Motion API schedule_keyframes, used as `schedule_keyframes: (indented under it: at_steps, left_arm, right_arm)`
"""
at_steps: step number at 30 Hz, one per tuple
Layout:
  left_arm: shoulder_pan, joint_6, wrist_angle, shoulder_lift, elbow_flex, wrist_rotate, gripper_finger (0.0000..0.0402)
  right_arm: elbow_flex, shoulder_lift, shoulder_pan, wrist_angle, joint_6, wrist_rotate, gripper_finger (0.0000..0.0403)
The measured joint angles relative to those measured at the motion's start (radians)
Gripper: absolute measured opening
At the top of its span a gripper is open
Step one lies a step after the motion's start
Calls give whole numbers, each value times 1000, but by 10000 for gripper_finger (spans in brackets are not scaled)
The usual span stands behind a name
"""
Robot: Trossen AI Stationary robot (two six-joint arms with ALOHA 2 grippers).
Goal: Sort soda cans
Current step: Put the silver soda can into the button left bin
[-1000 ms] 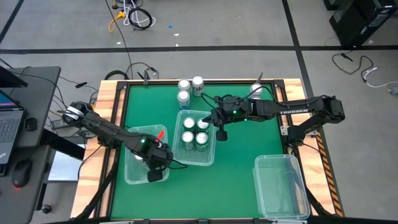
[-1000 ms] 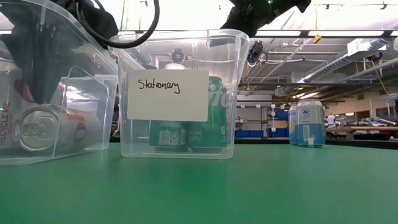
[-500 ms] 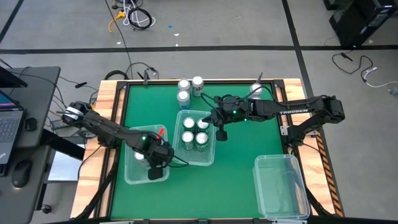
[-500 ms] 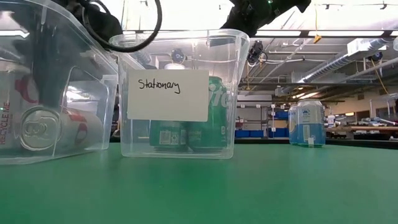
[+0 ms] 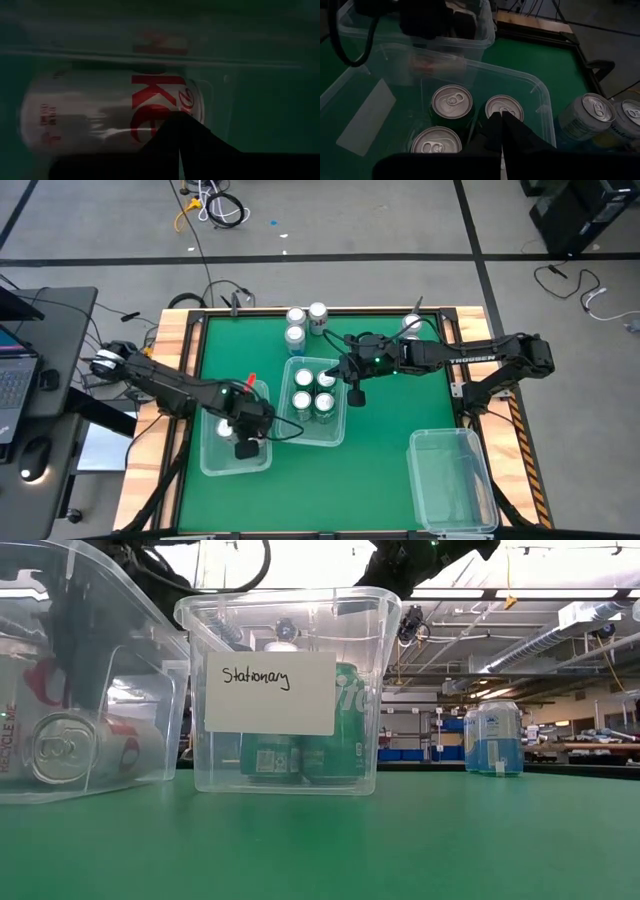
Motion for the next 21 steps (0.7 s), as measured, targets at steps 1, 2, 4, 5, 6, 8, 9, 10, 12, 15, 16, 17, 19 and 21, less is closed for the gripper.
schedule_keyframes:
  at_steps: [1,2,4,5,6,8,9,10,12,15,16,17,19,21]
  left_arm:
    - [1,0,15,-3,-8,4,1]
    - [1,0,25,-3,-10,7,1]
    - [0,0,53,1,-1,17,1]
    - [-2,0,53,2,8,23,1]
    - [-6,1,50,2,18,29,0]
    - [-11,11,66,1,30,47,0]
    - [-13,13,66,1,29,59,0]
    - [-17,13,64,3,26,60,0]
    - [-21,12,62,13,23,61,0]
    - [-30,12,58,40,13,63,0]
    - [-32,17,65,50,13,63,0]
    - [-34,23,66,58,11,64,0]
    - [-34,29,56,78,11,65,0]
    - [-34,32,56,87,11,65,0]
  right_arm:
    - [0,0,0,0,0,0,0]
    - [0,0,0,0,0,0,0]
    - [0,0,0,0,0,0,0]
    - [0,0,0,0,0,0,0]
    - [0,0,0,1,0,0,0]
    - [0,0,0,1,0,0,0]
    - [0,0,0,2,0,0,0]
    - [0,0,0,3,0,0,0]
    - [0,0,0,3,0,0,0]
    - [0,0,0,7,0,0,0]
    - [0,0,0,9,0,0,0]
    - [0,0,0,8,0,0,0]
    - [0,0,0,8,0,0,0]
    - [0,0,0,8,0,0,0]
